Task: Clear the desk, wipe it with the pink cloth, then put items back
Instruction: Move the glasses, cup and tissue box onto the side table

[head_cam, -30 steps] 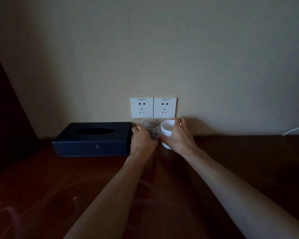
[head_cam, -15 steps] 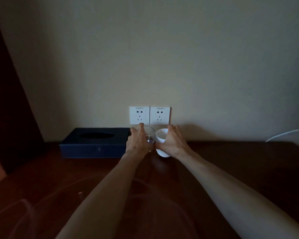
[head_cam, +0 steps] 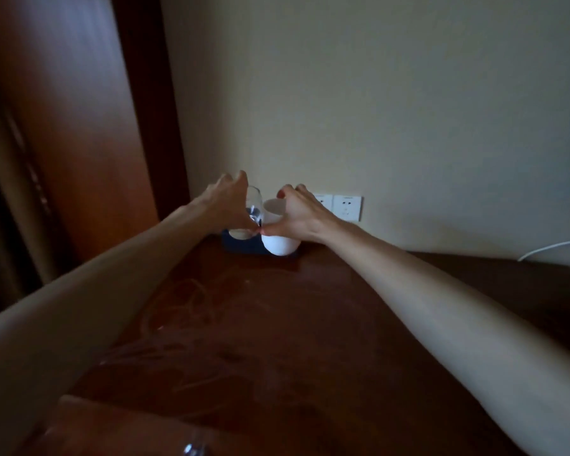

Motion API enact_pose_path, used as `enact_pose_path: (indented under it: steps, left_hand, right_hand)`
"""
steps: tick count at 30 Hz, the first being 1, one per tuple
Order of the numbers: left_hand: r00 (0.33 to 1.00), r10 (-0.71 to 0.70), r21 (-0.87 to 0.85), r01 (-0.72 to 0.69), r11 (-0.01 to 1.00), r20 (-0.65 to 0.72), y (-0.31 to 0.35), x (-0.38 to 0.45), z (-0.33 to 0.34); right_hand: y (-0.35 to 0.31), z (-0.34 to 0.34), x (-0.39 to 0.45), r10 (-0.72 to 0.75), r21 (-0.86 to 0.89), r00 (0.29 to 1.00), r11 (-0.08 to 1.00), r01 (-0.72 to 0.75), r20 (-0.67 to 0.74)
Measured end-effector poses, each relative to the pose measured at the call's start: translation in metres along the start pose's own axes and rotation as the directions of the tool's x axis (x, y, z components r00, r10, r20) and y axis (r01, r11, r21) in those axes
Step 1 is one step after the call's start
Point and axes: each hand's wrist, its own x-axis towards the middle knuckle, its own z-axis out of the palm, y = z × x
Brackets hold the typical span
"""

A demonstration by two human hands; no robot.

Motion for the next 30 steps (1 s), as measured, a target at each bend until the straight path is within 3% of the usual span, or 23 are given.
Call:
enact_pose_path:
  steps: [5, 9, 16, 26, 30]
  left_hand:
    - [0.998, -0.060, 0.139, 0.060, 0.989, 0.000, -0.071, -0.091, -0.052]
    - [0.978, -0.181, 0.237, 0.153, 0.959, 0.104, -0.136, -0.160, -0.076]
    - [0.880, -0.424, 0.207, 0.383, 0.900, 0.215, -0.251, -0.258, -0.087]
    - [0.818, -0.548, 0.139, 0.531, 0.836, 0.176, -0.436, -0.314, -0.001]
    - [0.814, -0.561, 0.135, 0.546, 0.827, 0.150, -0.493, -0.304, 0.051]
  right_hand:
    - [-0.094, 0.030, -0.025, -0.184, 0.015, 0.981, 0.983, 0.183, 0.066]
    - [-0.170, 0.073, -0.044, -0.295, 0.027, 0.948, 0.955, 0.294, 0.121]
    - [-0.287, 0.171, -0.066, -0.461, 0.210, 0.862, 0.883, 0.420, 0.213]
    - [-0.371, 0.356, -0.040, -0.467, 0.130, 0.793, 0.881, 0.455, 0.391]
    - [-0.371, 0.427, -0.020, -0.366, 0.093, 0.826, 0.927, 0.363, 0.430]
